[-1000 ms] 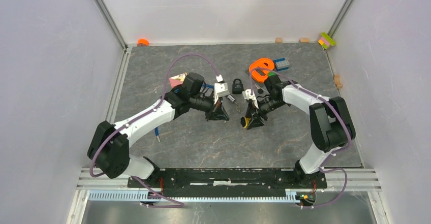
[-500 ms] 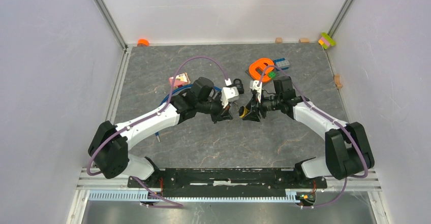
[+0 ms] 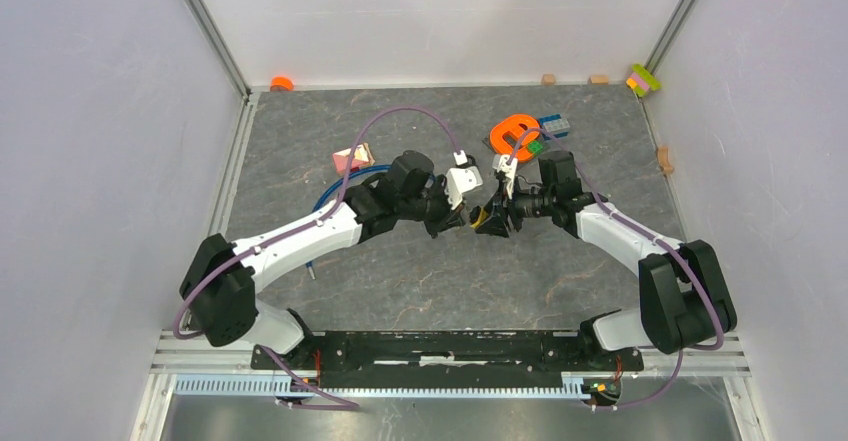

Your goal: Unlock with the key

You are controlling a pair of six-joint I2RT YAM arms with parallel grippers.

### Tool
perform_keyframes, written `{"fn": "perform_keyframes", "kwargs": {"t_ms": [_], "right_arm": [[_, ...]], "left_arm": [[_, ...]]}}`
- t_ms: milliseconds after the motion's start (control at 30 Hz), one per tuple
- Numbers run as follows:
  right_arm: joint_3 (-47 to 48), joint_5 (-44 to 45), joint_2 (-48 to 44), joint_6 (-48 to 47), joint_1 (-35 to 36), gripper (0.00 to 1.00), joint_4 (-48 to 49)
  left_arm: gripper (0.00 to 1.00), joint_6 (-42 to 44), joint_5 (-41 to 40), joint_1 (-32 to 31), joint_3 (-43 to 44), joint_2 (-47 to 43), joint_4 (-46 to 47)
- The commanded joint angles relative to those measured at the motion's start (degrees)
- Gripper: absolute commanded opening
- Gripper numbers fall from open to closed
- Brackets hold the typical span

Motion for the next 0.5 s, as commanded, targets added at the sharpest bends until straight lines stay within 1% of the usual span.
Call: {"fn": "perform_keyframes", "kwargs": {"t_ms": [0,233,467], "right_arm": [[0.2,-0.5,-1.9,2.2,-0.1,0.0,3.9],[0.0,-0.2,-1.8,2.5,-0.1,0.0,4.0],[-0.1,-0.3,-1.8,2.4,0.0,0.0,4.0]], "left_arm": [[0.02,0.9,-3.3,-1.7,2.9,1.0,0.9],[0.02,1.3,-7.4,-2.5,3.6,1.8,0.9],[0.02,1.5,-8.6,-2.5,3.8,1.9,1.0]]}}
